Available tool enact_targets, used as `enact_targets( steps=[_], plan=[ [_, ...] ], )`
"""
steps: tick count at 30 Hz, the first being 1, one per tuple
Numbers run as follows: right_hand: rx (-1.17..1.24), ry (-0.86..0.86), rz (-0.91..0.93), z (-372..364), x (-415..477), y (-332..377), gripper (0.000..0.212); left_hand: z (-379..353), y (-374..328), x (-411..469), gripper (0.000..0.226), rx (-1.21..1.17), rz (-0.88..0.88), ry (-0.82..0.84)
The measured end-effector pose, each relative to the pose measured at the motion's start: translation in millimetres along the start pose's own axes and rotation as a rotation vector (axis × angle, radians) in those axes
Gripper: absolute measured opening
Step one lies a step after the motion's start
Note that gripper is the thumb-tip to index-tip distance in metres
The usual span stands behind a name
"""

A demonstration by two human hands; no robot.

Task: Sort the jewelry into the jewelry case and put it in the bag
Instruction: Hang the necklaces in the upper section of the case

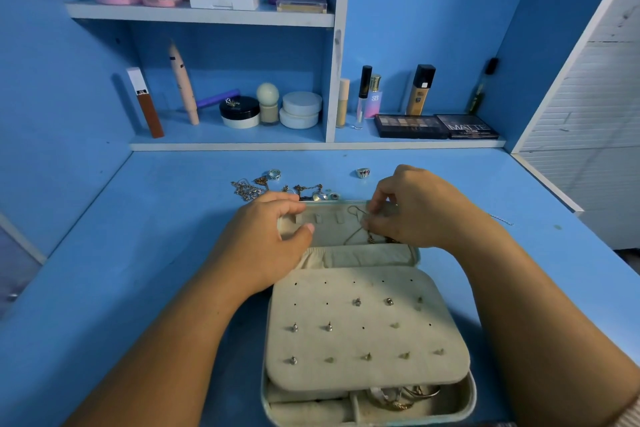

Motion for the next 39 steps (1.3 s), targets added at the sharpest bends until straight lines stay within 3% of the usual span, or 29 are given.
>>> enact_targets(
  steps=[5,16,23,28,32,39],
  plan=[
    [0.031,0.027,-0.031,-4.6,-1.5,1.7,0.012,-0.6,0.5,0.8,0.033,0.004,0.003,0.001],
    [0.090,0.123,-0.107,-3.0,-5.0,-6.9,0.039,-1.2,0.9,0.7,0.033,0.004,0.010,0.010],
    [0.104,0.034,-0.058,-5.0,0.4,-5.6,0.020,-1.1,1.1,0.6,0.033,-0.011,0.008,0.007],
    [0.129,0.123,-0.046,-6.4,-3.2,-3.8,0.034,-0.9,1.6,0.7,0.033,-0.017,0.010,0.007],
    [0.123,0.178,0.048,-4.6,-7.8,5.9,0.012,-1.7,3.3,1.1,0.032,-0.008,0.010,0.008],
    [0.012,0.285,0.089,-1.2,-33.8,16.4,0.034,-0.7,1.9,0.8,0.030,-0.020,0.028,-0.005]
  ],
)
Point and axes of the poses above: each hand's wrist, its own x-axis towards the middle knuckle, its own z-axis out of the back of the hand, y = z × x, the point moved 7 cm from there along x, towards the middle knuckle, and after that the axes turned 4 degrees about -y, right-handed, at the moved point
